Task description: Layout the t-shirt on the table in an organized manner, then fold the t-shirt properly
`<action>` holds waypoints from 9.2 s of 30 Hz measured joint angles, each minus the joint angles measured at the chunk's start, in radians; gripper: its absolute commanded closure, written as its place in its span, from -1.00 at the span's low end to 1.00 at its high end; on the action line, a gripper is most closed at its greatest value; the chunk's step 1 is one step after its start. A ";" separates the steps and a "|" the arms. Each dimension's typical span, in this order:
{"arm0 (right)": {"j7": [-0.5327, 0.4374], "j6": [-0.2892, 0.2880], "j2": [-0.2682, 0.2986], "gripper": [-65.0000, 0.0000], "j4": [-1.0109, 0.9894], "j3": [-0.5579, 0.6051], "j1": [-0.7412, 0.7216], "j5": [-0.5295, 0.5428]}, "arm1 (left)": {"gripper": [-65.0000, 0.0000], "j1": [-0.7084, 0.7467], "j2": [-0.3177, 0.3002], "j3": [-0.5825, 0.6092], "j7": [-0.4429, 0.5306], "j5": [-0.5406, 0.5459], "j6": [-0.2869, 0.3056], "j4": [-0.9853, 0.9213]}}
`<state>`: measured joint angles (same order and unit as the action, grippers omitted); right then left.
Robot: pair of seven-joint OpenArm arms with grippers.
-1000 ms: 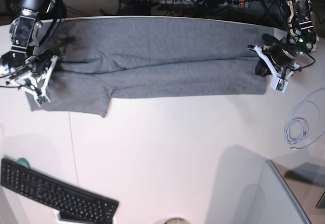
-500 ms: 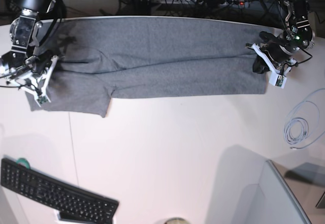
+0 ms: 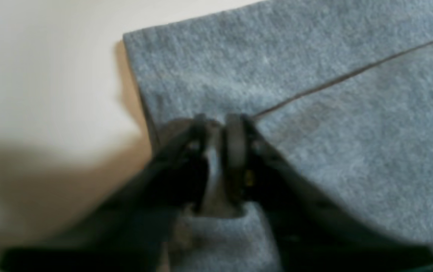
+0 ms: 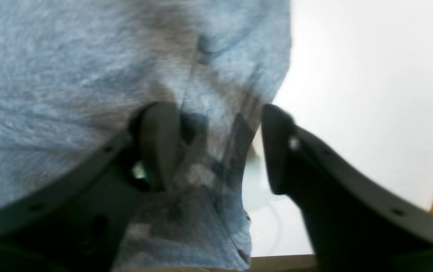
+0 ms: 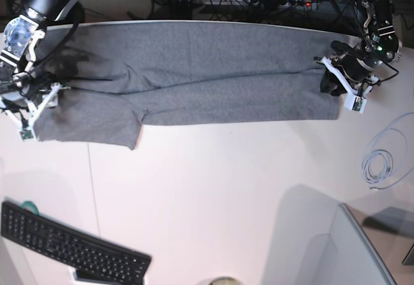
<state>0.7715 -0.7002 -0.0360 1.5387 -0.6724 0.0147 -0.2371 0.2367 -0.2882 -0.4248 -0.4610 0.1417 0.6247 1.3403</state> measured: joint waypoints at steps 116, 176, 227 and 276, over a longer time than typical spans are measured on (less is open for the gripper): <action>-0.289 0.293 -0.027 1.00 -0.585 0.502 -0.257 0.122 | -0.31 0.079 0.147 -0.628 -0.262 0.175 0.072 0.274; -0.129 0.293 -0.100 -0.09 0.231 0.501 0.396 0.285 | -0.31 0.076 0.149 -0.302 -0.262 0.170 0.072 0.272; -0.138 0.236 0.132 0.01 -0.534 -0.145 -0.285 0.284 | 1.00 0.049 0.199 -0.261 0.084 -0.055 0.068 -0.018; -0.142 0.259 0.153 0.98 -0.552 -0.141 -0.270 0.285 | 1.00 0.049 0.199 -0.266 0.084 -0.055 0.068 -0.021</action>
<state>0.6300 -0.4412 0.1169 0.9871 -0.8135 -0.2554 0.0483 0.2859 -0.0895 -0.6903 -0.3771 0.0864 0.6930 1.3193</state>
